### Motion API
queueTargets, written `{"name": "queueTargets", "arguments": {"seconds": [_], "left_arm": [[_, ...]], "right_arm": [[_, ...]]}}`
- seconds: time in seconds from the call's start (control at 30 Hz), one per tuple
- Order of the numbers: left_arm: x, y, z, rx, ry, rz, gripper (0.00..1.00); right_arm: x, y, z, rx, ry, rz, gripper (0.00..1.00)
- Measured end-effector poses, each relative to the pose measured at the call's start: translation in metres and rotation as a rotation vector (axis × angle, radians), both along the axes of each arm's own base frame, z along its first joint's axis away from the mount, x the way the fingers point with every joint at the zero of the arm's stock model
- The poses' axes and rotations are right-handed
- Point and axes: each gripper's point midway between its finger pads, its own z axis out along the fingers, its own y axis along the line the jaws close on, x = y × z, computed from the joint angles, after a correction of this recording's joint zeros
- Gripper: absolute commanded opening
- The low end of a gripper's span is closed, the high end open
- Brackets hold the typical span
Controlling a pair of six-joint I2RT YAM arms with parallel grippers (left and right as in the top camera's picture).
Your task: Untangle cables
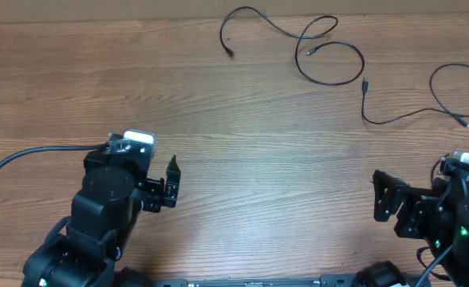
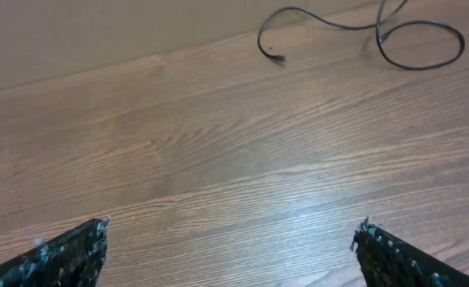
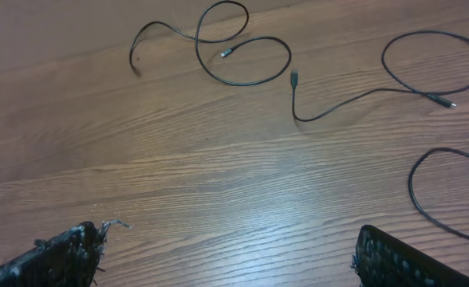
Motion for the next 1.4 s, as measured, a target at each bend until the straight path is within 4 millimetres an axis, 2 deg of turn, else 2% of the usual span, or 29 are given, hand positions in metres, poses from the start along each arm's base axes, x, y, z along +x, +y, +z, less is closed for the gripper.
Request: {"name": "queueTargets", "arguments": {"seconds": [0.6, 1.4], "left_arm": [[-0.011, 0.002, -0.017, 0.043, 0.079, -0.023, 1.00], [-0.011, 0.002, -0.017, 0.042, 0.080, -0.025, 0.99]], "right_arm": [[0.000, 0.000, 0.000, -0.002, 0.000, 0.002, 1.00], [0.000, -0.001, -0.001, -0.004, 0.004, -0.005, 1.00]]}}
